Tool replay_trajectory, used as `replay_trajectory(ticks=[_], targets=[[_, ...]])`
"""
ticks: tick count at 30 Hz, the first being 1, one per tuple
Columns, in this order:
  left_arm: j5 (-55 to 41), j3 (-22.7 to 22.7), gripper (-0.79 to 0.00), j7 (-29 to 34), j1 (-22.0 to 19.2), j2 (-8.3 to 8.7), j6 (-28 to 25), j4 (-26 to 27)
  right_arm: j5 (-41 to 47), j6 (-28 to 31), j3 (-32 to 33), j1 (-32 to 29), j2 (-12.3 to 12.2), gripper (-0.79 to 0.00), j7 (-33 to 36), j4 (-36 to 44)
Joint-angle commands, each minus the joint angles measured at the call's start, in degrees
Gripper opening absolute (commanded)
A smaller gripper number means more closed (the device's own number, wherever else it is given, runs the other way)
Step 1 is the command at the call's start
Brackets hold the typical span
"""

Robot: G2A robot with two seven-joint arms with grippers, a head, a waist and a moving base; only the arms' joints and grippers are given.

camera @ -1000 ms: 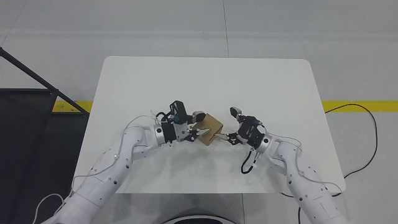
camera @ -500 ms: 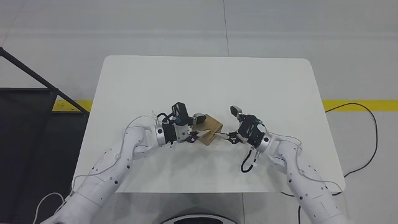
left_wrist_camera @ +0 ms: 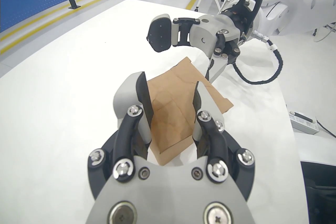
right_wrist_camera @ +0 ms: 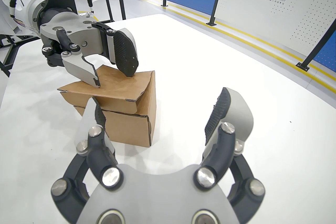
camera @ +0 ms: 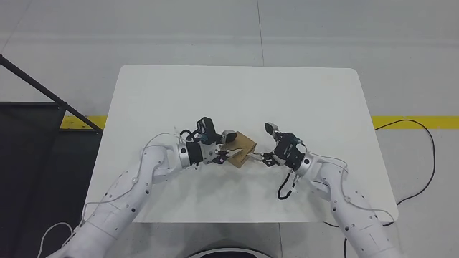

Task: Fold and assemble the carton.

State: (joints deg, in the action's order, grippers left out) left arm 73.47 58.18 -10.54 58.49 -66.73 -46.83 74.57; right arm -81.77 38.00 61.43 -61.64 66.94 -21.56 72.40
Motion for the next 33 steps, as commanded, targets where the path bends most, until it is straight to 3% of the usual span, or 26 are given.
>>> replay_trajectory(ticks=[1,33], targets=[[0.0,0.1,-0.409,0.0,0.1,0.02,0.1,0.1,-0.1,0.0,0.2,-0.1,-0.1,-0.025,0.0,0.3],[0.4,0.3,-0.413,-0.6,0.5,0.04,0.0,0.2,0.0,-0.5,-0.6,0.6,0.3,-0.018,1.1,0.1]])
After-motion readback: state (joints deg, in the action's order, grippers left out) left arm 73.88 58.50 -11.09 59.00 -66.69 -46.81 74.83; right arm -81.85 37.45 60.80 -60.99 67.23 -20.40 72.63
